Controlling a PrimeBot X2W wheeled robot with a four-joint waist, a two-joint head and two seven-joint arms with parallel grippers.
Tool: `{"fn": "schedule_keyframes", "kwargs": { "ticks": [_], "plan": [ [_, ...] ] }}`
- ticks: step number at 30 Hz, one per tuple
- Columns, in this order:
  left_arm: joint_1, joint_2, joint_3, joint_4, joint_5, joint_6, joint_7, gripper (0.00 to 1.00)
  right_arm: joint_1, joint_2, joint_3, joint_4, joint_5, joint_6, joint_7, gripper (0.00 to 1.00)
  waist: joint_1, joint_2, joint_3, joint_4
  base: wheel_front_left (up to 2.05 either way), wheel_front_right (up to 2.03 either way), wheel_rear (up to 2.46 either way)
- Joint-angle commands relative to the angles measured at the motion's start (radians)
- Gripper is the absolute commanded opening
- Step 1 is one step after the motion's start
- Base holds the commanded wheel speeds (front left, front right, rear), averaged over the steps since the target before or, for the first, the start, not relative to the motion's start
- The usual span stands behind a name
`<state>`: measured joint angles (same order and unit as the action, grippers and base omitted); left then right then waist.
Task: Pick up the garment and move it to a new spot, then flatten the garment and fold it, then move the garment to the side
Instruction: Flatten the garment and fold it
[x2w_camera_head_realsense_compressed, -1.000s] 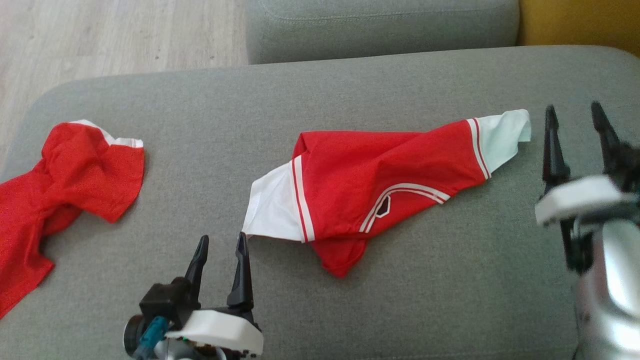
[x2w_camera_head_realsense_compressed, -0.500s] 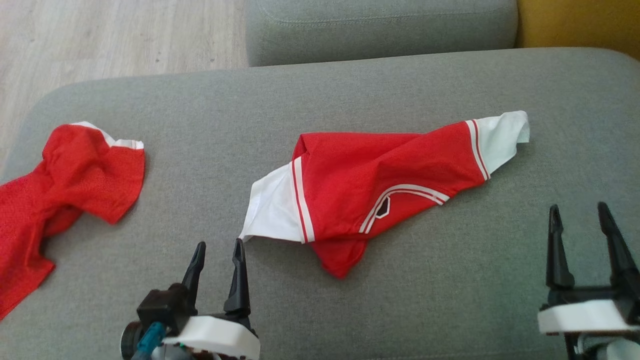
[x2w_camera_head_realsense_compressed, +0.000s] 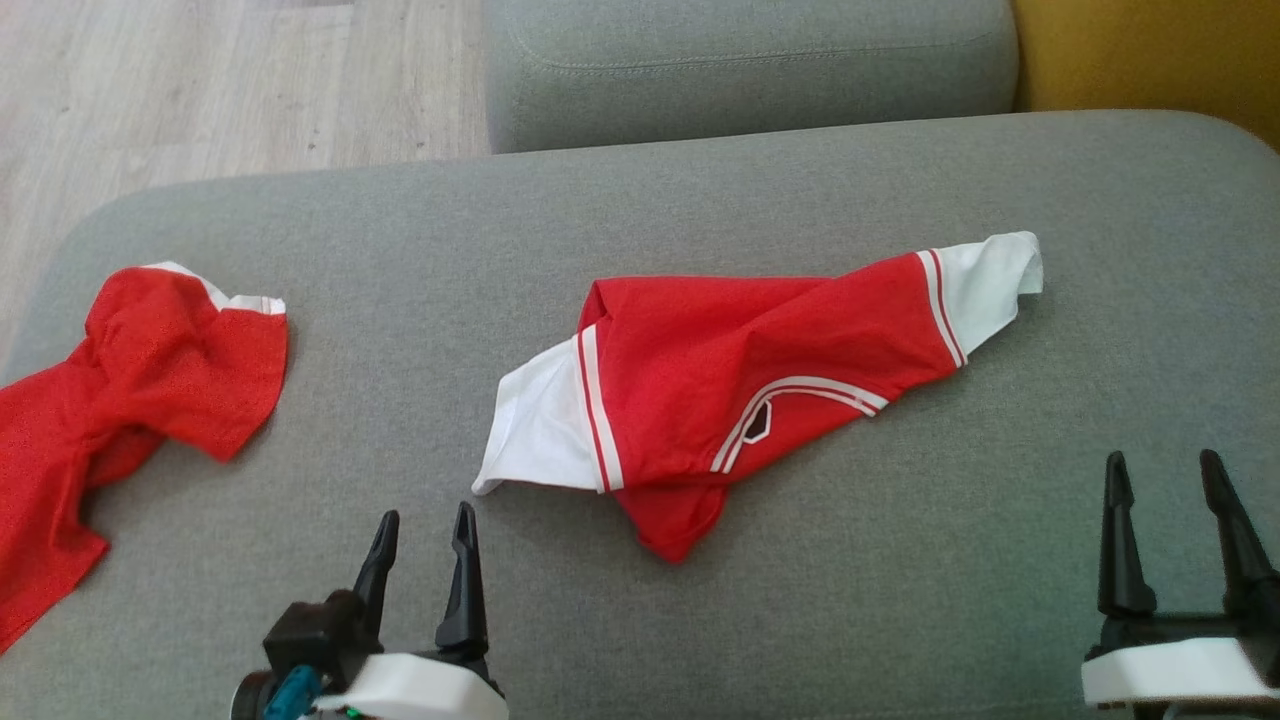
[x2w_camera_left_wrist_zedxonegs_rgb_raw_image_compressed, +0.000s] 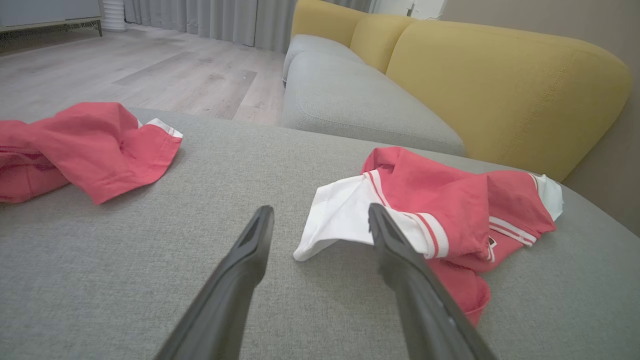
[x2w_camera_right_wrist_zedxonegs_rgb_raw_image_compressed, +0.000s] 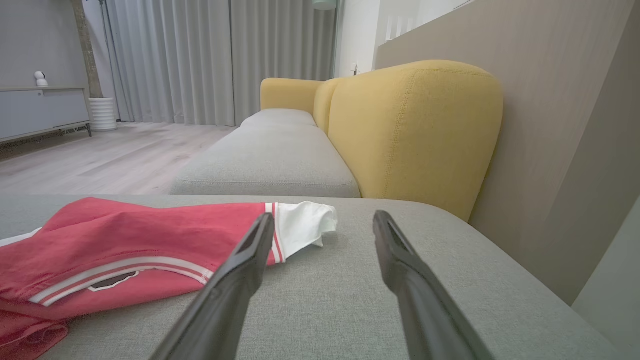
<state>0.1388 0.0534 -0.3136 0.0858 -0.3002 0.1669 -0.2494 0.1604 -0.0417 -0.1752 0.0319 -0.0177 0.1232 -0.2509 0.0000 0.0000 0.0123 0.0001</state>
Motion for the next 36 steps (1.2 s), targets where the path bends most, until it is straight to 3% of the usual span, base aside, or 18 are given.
{"fn": "schedule_keyframes", "kwargs": {
  "ticks": [1, 29, 36],
  "plan": [
    [-0.031, -0.003, 0.030, -0.031, 0.013, -0.003, -0.012, 1.00, -0.018, -0.009, 0.024, -0.025, 0.005, 0.008, -0.011, 1.00, 0.0000, 0.0000, 0.000, -0.001, 0.00, 0.00, 0.00],
    [-0.055, -0.003, 0.008, -0.025, 0.022, -0.001, -0.012, 1.00, -0.024, -0.009, 0.132, 0.173, 0.096, 0.008, -0.011, 1.00, 0.0000, 0.0000, 0.006, -0.006, 0.00, 0.00, 0.00],
    [-0.079, -0.003, -0.030, 0.049, 0.078, -0.040, -0.012, 1.00, -0.038, -0.009, 0.146, 0.175, 0.102, 0.008, -0.011, 1.00, 0.0000, 0.0000, 0.012, -0.022, 0.00, 0.00, 0.00]
  ]
}}
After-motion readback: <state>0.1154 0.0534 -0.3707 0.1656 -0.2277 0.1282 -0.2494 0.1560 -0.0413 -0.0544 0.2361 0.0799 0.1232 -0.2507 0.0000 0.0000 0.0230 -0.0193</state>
